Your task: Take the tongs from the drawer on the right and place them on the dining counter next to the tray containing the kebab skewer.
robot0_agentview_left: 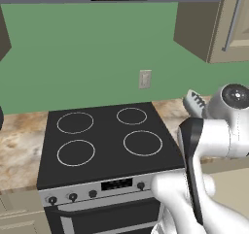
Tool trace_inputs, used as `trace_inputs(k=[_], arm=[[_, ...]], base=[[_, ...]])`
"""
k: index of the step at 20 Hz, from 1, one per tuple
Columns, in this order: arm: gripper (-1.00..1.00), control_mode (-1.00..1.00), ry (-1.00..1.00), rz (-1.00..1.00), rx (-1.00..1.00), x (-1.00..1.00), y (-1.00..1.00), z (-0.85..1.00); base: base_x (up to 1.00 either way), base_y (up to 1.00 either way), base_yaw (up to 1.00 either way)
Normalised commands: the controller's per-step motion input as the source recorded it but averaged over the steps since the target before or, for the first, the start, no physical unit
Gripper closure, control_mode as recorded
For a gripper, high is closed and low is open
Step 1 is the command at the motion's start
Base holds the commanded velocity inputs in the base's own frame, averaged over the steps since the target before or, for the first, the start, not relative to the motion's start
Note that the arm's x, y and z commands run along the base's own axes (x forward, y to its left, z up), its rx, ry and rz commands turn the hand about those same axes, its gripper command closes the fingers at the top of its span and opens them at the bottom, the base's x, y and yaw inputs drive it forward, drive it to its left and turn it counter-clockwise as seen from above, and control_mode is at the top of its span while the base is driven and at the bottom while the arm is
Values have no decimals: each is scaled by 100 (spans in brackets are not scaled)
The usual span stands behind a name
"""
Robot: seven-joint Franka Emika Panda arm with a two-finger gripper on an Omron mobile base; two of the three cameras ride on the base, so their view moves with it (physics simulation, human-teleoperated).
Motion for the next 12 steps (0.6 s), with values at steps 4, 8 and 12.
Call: trace_inputs(k=[4, 8, 12], arm=[[100, -100, -5, 1, -7, 6, 41, 0], [100, -100, 0, 1, 0, 0, 0, 0], [100, -100, 0, 0, 0, 0, 0, 0]], base=[[0, 0, 0], [0, 0, 0], [0, 0, 0]])
